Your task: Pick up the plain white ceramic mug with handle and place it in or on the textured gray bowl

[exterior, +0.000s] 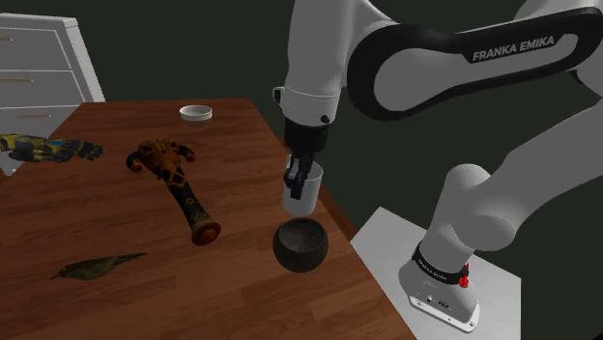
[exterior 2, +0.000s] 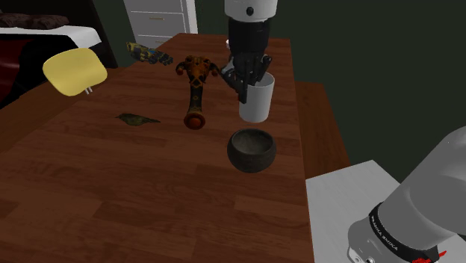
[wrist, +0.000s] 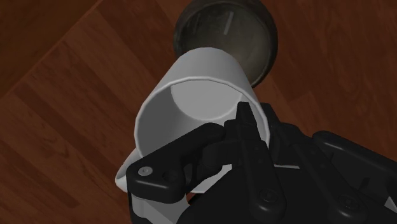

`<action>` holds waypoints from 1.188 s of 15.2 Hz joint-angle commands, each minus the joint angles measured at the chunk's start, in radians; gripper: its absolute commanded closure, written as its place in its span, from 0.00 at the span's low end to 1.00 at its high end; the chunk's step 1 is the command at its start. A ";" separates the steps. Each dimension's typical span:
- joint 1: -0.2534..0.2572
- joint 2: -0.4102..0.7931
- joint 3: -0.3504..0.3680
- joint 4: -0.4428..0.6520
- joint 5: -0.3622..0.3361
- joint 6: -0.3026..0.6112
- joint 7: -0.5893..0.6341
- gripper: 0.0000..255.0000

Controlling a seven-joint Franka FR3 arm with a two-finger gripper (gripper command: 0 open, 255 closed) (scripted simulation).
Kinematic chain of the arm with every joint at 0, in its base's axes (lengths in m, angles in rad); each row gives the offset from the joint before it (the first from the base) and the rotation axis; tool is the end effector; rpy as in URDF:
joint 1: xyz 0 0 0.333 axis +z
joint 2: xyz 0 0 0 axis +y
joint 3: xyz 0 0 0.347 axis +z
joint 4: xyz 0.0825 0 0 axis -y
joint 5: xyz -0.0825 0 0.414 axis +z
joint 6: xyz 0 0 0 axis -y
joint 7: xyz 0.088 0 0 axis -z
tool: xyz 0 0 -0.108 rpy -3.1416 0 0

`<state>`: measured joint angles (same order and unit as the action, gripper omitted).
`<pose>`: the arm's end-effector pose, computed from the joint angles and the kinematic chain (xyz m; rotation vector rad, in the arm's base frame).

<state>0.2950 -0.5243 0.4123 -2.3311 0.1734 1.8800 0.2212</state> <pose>0.3019 0.3021 0.5355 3.0663 0.6054 0.0815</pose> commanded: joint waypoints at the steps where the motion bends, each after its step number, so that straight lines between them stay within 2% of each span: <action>1: 0.002 -0.003 0.002 -0.028 0.004 0.025 -0.001 1.00; 12: 0.006 0.031 0.031 -0.148 0.015 0.179 0.004 1.00; 18: 0.006 0.031 0.031 -0.148 0.015 0.179 0.004 1.00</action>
<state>0.3007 -0.4934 0.4430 -2.4790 0.1882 2.0587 0.2250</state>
